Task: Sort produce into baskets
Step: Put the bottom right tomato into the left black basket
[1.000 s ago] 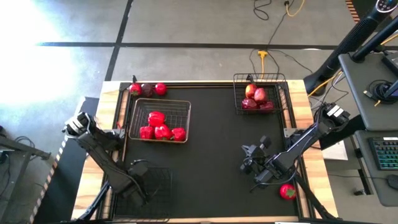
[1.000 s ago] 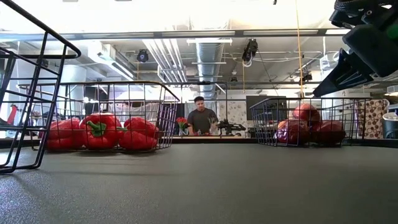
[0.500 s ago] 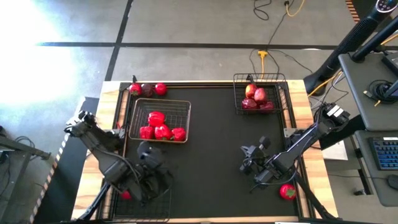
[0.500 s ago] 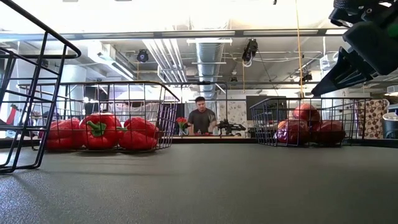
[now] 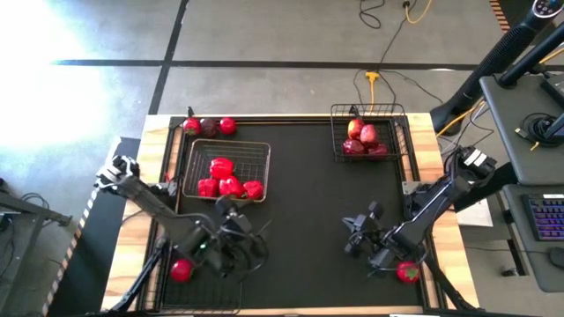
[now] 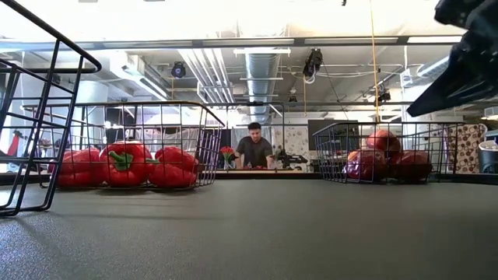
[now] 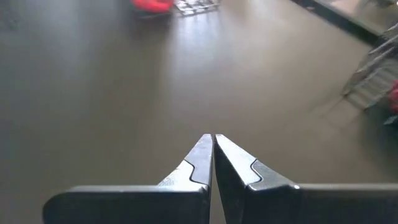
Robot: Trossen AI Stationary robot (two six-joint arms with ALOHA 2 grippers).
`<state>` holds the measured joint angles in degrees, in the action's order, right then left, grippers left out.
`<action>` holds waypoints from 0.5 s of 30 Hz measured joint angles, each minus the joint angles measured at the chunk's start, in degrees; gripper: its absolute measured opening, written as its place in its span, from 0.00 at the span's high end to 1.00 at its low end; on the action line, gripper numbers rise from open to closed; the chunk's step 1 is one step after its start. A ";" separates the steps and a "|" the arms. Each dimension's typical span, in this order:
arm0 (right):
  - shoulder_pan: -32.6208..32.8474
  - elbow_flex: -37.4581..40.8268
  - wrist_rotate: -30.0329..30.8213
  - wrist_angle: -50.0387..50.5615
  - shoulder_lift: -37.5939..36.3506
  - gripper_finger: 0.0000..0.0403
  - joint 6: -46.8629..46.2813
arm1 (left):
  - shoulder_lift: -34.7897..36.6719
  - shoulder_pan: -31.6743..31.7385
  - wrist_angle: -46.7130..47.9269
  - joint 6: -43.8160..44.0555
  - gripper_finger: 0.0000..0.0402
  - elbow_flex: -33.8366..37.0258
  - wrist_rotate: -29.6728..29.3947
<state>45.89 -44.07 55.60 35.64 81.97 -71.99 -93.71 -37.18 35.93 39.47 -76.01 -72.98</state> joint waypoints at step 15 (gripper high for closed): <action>8.96 -9.85 -16.51 -13.25 9.91 0.98 -5.69 | 0.00 18.22 -79.47 -38.80 0.15 29.87 52.92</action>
<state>54.85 -53.92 39.09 22.39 91.88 -77.68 -93.71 -18.96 -43.54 0.67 -46.14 -20.06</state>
